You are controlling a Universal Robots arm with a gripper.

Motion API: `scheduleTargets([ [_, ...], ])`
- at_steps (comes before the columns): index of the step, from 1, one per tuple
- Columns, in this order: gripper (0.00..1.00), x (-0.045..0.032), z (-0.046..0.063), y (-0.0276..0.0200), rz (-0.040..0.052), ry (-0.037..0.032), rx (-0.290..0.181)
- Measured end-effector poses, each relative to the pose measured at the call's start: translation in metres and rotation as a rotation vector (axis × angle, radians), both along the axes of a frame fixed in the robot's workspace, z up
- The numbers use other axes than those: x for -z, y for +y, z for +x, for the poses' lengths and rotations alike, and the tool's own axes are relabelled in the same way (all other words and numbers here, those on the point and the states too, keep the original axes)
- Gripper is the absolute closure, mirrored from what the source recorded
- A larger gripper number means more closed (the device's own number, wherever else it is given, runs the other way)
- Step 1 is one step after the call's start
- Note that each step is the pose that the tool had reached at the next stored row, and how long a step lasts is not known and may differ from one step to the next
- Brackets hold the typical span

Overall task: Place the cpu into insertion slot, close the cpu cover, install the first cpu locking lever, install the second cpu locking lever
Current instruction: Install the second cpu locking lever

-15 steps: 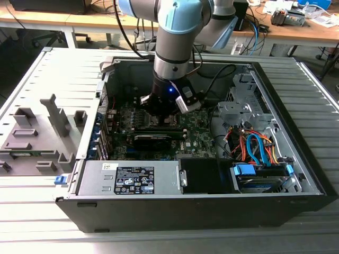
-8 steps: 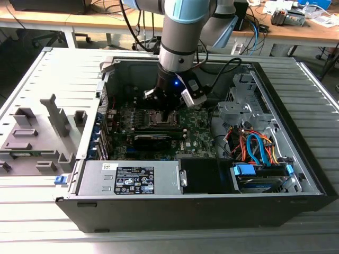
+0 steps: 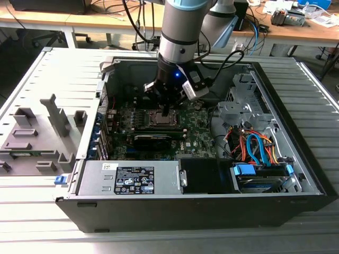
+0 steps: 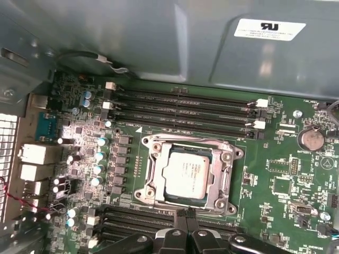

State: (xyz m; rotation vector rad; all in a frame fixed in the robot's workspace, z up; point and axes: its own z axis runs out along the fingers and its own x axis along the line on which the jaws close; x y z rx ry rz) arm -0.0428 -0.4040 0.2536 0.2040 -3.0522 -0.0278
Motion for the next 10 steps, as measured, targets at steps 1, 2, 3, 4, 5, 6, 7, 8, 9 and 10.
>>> scheduleTargets([
  [1,0.89,-0.0006,0.0000,0.0000,-0.0001,0.0001,0.000],
  [2,0.89,-0.0012,0.0000,0.0000,-0.0002,0.0000,0.000],
  [3,0.89,-0.0026,0.0000,0.0000,-0.0002,0.0000,0.000],
  [4,0.89,-0.0034,0.0000,0.0000,-0.0001,0.0001,0.000],
  [5,0.89,-0.0040,0.0000,0.0000,0.0001,0.0000,0.000],
  [6,0.89,-0.0040,0.0000,0.0000,0.0002,-0.0001,0.000],
  [7,0.89,-0.0042,0.0000,0.0000,0.0000,0.0001,0.000],
  [8,0.89,-0.0043,0.0000,0.0000,-0.0001,0.0000,0.000],
  [9,0.89,-0.0044,0.0000,0.0000,-0.0001,0.0001,0.000],
  [10,0.89,-0.0043,0.0000,0.0000,-0.0001,0.0000,0.000],
])
